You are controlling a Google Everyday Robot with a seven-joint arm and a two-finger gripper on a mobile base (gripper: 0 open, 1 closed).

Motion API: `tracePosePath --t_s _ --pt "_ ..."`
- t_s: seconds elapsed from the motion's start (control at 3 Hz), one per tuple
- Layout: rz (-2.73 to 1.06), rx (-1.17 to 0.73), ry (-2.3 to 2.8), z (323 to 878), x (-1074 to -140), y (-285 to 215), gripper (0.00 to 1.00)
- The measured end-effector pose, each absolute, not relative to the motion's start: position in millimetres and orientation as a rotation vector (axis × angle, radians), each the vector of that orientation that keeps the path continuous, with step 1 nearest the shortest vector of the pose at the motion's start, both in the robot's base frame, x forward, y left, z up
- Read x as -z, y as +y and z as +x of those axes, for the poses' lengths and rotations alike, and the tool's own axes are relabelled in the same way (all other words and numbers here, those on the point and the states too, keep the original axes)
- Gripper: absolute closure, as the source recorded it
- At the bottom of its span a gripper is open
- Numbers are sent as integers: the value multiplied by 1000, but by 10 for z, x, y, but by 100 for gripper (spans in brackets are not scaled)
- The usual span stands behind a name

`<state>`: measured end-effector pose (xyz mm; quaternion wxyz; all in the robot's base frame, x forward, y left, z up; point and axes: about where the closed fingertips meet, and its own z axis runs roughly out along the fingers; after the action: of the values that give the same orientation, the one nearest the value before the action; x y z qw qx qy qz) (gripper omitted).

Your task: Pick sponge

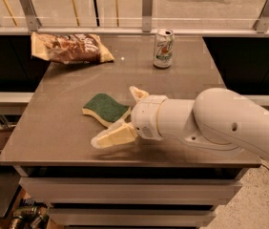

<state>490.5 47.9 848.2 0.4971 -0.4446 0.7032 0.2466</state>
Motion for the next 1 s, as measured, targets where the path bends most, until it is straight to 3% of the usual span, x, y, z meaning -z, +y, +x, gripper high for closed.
tracePosePath --t_s 1.0 --pt "-1104 -602 1728 5139 -8329 692 0"
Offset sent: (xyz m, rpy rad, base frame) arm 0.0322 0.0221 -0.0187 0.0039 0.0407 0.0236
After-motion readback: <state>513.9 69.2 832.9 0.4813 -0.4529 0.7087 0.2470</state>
